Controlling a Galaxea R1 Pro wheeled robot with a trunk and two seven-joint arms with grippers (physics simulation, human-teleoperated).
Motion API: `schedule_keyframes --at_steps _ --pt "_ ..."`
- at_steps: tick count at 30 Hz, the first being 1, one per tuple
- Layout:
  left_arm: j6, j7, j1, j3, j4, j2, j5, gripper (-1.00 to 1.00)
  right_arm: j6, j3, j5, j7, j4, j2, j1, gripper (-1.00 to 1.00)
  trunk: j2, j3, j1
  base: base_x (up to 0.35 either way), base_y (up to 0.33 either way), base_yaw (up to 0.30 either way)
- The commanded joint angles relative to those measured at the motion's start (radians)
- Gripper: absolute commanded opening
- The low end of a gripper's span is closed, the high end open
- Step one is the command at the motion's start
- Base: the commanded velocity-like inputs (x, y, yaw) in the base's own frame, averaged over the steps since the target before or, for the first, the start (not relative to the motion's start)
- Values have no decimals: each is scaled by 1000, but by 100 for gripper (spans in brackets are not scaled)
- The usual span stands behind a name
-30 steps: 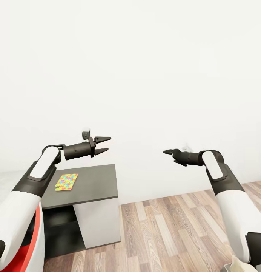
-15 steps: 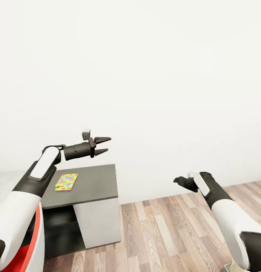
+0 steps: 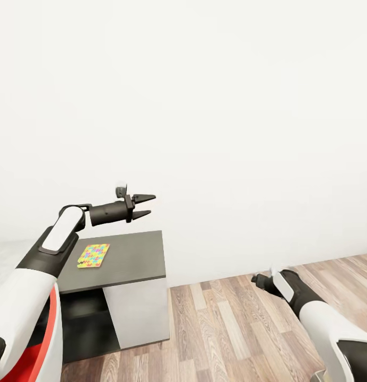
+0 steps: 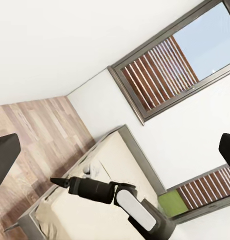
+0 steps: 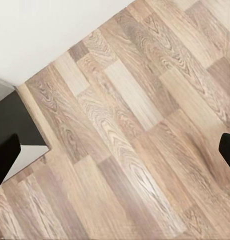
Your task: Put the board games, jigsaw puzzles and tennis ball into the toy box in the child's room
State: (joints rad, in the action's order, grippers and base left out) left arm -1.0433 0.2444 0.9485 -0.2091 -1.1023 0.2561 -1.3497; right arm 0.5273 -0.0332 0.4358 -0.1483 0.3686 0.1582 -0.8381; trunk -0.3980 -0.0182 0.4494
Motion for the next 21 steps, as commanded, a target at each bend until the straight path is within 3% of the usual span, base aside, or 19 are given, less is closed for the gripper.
schedule_keyframes --at_steps 1,4,8,14,21 --pt "0 8 1 -2 1 1 9 100 -15 -2 10 -8 2 -1 7 100 -2 -2 1 0 0 0" --pt "2 -18 1 -2 1 0 20 100 -91 -1 8 -7 2 -2 38 100 -2 -2 1 0 0 0" --pt "3 -90 1 -3 1 -1 38 100 -129 -1 8 -5 -2 -2 52 100 -2 -2 1 0 0 0" --pt "5 -200 1 0 1 -8 44 100 -141 -2 8 -2 -3 4 57 100 -2 -2 1 0 0 0" --pt "6 -271 2 3 1 -9 46 100 -142 -2 6 -2 -3 11 57 100 -2 -2 1 0 0 0"
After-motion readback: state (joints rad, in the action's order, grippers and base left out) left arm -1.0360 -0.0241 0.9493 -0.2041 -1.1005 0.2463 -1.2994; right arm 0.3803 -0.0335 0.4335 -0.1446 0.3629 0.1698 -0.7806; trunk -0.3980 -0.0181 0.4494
